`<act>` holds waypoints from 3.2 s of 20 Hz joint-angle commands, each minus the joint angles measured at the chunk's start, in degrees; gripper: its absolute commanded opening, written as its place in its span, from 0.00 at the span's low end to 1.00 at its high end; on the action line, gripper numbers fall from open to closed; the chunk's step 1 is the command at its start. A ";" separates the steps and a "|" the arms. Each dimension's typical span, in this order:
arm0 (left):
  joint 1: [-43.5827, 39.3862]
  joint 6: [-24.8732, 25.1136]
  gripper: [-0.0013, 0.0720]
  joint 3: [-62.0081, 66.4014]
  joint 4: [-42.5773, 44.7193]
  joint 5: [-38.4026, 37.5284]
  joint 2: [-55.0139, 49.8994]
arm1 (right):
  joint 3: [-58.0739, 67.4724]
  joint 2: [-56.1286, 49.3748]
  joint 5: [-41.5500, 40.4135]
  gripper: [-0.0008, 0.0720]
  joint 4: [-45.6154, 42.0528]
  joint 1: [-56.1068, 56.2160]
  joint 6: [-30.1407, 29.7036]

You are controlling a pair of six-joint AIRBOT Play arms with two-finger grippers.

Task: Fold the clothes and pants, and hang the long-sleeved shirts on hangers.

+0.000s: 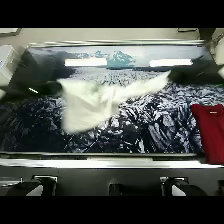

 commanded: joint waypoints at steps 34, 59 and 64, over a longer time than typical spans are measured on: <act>5.42 -8.20 0.98 6.67 1.51 -17.66 -31.12 | -52.96 4.50 -10.73 0.06 9.62 -2.78 5.92; -3.37 -1.11 0.26 -41.24 -20.31 3.21 -16.20 | -52.94 4.48 -11.06 0.06 9.42 -2.64 5.97; -0.81 10.69 0.04 -23.08 -17.75 -6.51 -12.04 | -42.25 4.52 -14.67 0.06 8.46 -2.67 3.78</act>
